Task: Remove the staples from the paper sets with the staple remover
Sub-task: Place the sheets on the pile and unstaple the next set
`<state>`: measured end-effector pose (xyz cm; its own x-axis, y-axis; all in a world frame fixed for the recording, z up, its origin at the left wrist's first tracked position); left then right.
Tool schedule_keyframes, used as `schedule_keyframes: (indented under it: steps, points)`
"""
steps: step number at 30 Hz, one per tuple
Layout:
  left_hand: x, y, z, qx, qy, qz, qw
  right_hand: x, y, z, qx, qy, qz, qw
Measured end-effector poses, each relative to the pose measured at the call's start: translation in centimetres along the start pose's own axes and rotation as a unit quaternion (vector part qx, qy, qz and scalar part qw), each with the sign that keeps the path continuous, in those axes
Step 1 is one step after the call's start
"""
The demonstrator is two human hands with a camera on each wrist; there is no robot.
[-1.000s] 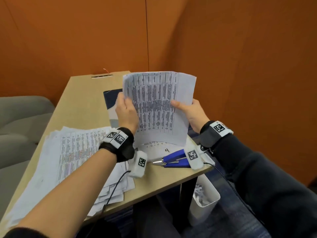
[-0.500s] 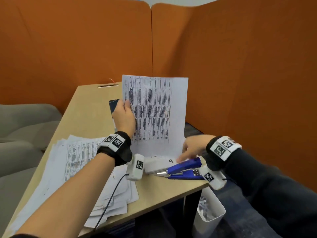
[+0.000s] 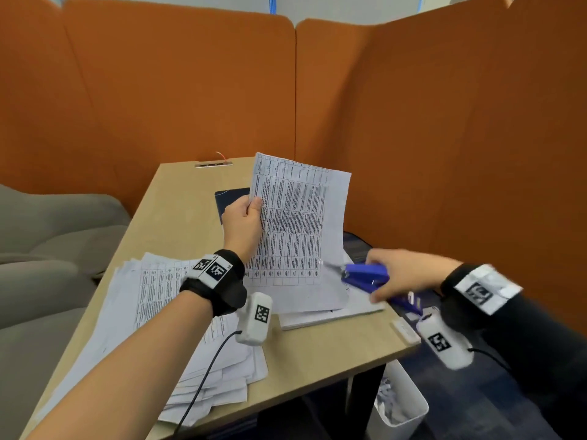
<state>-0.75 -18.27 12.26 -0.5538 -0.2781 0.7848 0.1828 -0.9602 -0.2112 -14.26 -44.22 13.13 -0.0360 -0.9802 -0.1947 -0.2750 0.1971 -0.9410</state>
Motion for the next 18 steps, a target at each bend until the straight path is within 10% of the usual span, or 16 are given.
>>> schedule_keyframes:
  steps: [3, 8, 18]
  points:
    - [1.4, 0.4, -0.1, -0.029, 0.014, -0.020, 0.999, 0.0, -5.2, -1.4, 0.215, -0.046, 0.175, 0.960]
    - [4.8, 2.7, -0.5, -0.068, 0.059, -0.032, 0.995, -3.9, -11.0, 0.0, 0.532, -0.146, 0.496, 0.670]
    - [7.4, 5.1, -2.0, -0.081, 0.109, -0.046, 0.990, -10.2, -12.7, 3.8, 0.534, -0.167, 0.409, 0.721]
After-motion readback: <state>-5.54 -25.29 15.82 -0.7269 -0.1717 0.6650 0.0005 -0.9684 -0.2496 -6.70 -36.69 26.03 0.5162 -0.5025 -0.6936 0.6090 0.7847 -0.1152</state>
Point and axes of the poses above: each hand's wrist, its own z-axis towards the middle knuckle, its own y-axis out of the palm, x = y × z, the point moved 1 cm from there along z, towards the middle knuckle, and after that the axes turned 4 degrees about y, right-handed, at the moved point
